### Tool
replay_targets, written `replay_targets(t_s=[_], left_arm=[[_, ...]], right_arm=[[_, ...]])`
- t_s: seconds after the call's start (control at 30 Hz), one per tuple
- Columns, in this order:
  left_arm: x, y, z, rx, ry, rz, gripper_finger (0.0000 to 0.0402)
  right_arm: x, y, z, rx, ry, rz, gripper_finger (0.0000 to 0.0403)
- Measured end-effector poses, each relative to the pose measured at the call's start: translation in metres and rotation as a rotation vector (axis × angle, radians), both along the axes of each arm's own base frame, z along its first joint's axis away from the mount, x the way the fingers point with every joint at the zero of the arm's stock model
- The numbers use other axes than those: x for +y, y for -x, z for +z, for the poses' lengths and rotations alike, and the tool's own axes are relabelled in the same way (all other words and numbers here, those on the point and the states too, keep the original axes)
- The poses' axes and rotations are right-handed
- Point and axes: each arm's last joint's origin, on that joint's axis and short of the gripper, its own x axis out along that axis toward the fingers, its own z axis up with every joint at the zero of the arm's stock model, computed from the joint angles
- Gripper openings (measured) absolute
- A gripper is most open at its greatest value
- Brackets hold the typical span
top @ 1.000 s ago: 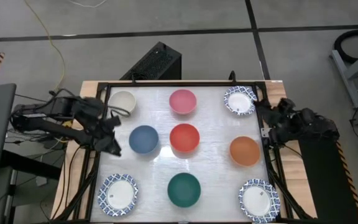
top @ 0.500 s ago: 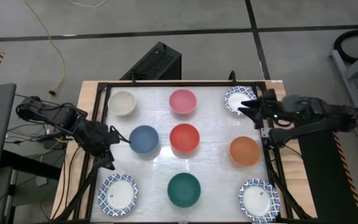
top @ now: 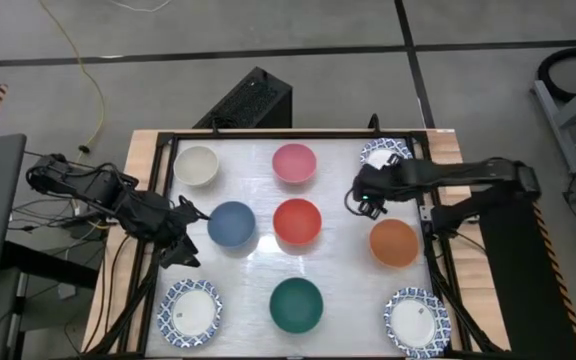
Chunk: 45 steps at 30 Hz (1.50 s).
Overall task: Nest bowls inside each other
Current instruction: Stack the top right white patterned bowl on top of the left white patterned bowl
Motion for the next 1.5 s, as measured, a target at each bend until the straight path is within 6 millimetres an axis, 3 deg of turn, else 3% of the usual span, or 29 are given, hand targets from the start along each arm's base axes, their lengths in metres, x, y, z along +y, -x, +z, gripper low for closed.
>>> replay_targets(t_s=[0.1, 0.3, 0.57, 0.9, 1.07, 1.23, 1.37, 1.5], left_arm=[[0.0, -0.002, 0.003, -0.041, 0.005, 0.014, 0.0257], [-0.001, -0.004, 0.01, -0.12, 0.025, 0.011, 0.0257], [0.002, -0.001, 0.017, -0.202, 0.016, 0.04, 0.0257], [0.012, -0.003, 0.018, -0.228, -0.036, 0.098, 0.0257], [0.017, -0.004, 0.017, -0.237, -0.067, 0.113, 0.0257], [0.022, -0.006, 0.017, -0.248, -0.118, 0.16, 0.0257], [0.028, -0.006, 0.015, -0.228, -0.157, 0.235, 0.0257], [0.035, -0.007, 0.014, -0.219, -0.188, 0.306, 0.0257]], right_arm=[[-0.009, -0.014, -0.015, 0.067, -0.005, -0.031, 0.0218], [-0.027, -0.021, -0.029, 0.088, -0.012, -0.082, 0.0218], [-0.042, -0.009, -0.071, 0.025, -0.077, -0.127, 0.0218], [-0.058, 0.008, -0.113, 0.121, -0.052, -0.168, 0.0216], [-0.066, 0.01, -0.121, 0.164, -0.041, -0.217, 0.0159], [-0.069, 0.008, -0.128, 0.186, -0.103, -0.221, 0.0027], [-0.063, -0.001, -0.118, 0.157, -0.125, -0.17, 0.0014], [-0.053, -0.011, -0.088, 0.082, -0.105, -0.11, 0.0006]])
